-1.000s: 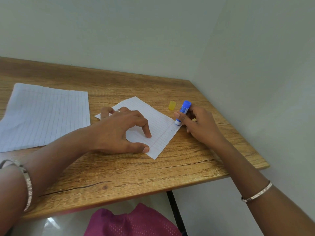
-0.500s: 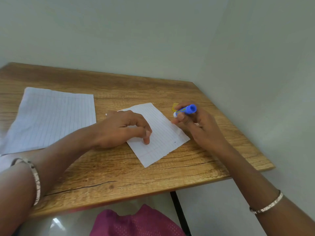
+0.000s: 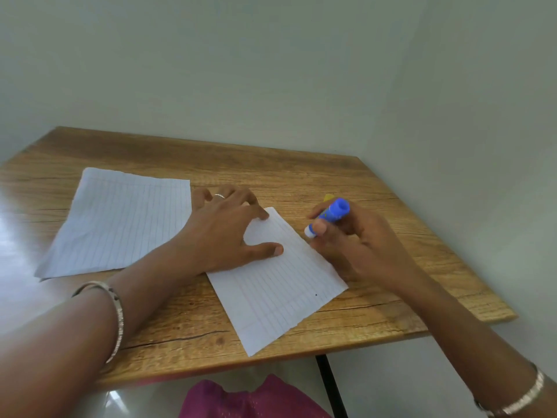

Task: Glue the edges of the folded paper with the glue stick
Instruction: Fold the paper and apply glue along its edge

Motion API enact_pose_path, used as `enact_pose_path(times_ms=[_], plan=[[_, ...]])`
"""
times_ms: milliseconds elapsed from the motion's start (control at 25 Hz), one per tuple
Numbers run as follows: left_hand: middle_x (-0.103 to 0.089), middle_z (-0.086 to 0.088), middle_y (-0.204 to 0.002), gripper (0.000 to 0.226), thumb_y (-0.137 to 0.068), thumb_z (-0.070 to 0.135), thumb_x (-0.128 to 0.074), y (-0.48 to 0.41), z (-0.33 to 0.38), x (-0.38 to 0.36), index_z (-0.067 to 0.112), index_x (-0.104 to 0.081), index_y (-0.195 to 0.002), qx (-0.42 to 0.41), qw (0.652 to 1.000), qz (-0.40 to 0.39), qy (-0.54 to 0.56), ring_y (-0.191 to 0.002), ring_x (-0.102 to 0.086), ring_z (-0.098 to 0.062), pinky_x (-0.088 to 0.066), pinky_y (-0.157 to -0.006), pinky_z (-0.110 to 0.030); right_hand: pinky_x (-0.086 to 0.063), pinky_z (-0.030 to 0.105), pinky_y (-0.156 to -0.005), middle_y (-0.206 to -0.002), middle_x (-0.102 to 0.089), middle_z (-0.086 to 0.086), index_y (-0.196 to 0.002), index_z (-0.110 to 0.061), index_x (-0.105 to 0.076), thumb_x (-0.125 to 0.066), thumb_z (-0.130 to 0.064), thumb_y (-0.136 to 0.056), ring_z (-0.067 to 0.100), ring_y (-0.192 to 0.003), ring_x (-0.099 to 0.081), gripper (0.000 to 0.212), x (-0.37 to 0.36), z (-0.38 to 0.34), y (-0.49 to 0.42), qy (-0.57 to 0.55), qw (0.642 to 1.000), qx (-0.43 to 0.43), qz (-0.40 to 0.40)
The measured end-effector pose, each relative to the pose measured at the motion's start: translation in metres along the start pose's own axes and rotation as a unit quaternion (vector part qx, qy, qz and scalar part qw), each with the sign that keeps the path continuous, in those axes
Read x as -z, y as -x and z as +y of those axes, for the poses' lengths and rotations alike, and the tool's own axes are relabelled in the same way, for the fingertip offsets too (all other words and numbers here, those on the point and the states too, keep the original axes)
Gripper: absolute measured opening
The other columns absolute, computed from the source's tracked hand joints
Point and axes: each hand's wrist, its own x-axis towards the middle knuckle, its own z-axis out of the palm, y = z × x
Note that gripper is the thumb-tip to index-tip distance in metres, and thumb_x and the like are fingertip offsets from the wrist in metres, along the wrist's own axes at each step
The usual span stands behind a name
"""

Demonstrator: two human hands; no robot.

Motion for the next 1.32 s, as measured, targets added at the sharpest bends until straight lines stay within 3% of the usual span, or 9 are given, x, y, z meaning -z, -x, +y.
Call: enact_pose_path(times_ms=[80, 200, 480, 640, 840, 1320], plan=[[-0.046, 0.011, -0.138, 0.099, -0.061, 0.096, -0.019, -0.001, -0.002, 0.0, 0.04, -0.054, -0.135, 0.015, 1.0, -0.004, -0.007, -0.137, -0.034, -0.019, -0.018, -0.108, -0.053, -0.058, 0.027, -0.078, -0.09, -0.079, -0.003, -0.1, -0.017, -0.071, -0.064, -0.04, -0.096, 0.01, -0.079, -0.073, 0.025, -0.001, 0.005, -0.026, -0.031, 0.998, -0.035, 0.029], [-0.045, 0.01, -0.137, 0.102, -0.059, 0.097, -0.017, -0.003, -0.004, -0.002, 0.043, -0.047, -0.139, 0.024, 0.999, -0.021, -0.004, -0.135, -0.034, -0.02, -0.019, -0.106, -0.053, -0.063, 0.038, -0.078, -0.09, -0.08, 0.005, -0.1, -0.009, -0.07, -0.064, -0.043, -0.095, 0.022, -0.08, -0.075, 0.035, -0.013, 0.012, -0.059, -0.03, 0.998, -0.058, 0.007], [-0.045, 0.009, -0.136, 0.109, -0.055, 0.097, -0.017, -0.008, -0.006, -0.005, 0.044, -0.026, -0.149, 0.032, 0.998, -0.042, 0.016, -0.132, -0.036, -0.021, -0.023, -0.103, -0.052, -0.061, 0.051, -0.08, -0.091, -0.074, 0.012, -0.101, -0.014, -0.065, -0.062, -0.048, -0.095, 0.028, -0.084, -0.073, 0.034, -0.042, 0.021, -0.094, 0.102, 0.994, -0.048, 0.003], [-0.044, 0.007, -0.137, 0.108, -0.055, 0.098, -0.017, -0.009, -0.007, -0.006, 0.048, -0.016, -0.151, 0.031, 0.998, -0.041, 0.023, -0.131, -0.038, -0.023, -0.023, -0.104, -0.052, -0.06, 0.05, -0.079, -0.091, -0.073, 0.011, -0.102, -0.014, -0.065, -0.061, -0.048, -0.095, 0.027, -0.084, -0.072, 0.035, -0.046, 0.024, -0.095, 0.131, 0.991, -0.033, 0.014], [-0.037, 0.008, -0.143, 0.107, -0.052, 0.099, -0.015, -0.011, -0.009, -0.005, 0.052, -0.031, -0.147, 0.038, 0.997, -0.062, 0.009, -0.137, -0.028, -0.025, -0.019, -0.106, -0.052, -0.059, 0.054, -0.076, -0.089, -0.073, 0.015, -0.098, -0.012, -0.064, -0.062, -0.05, -0.094, 0.031, -0.083, -0.071, 0.038, -0.045, 0.024, -0.097, 0.14, 0.99, -0.028, 0.004], [-0.036, 0.007, -0.148, 0.109, -0.05, 0.099, -0.01, -0.012, -0.01, -0.003, 0.053, -0.028, -0.147, 0.043, 0.996, -0.08, -0.012, -0.141, -0.025, -0.027, -0.019, -0.107, -0.055, -0.055, 0.042, -0.074, -0.085, -0.069, 0.013, -0.087, -0.017, -0.059, -0.062, -0.045, -0.097, 0.029, -0.081, -0.068, 0.03, -0.038, 0.011, -0.095, 0.198, 0.979, 0.005, -0.042]])
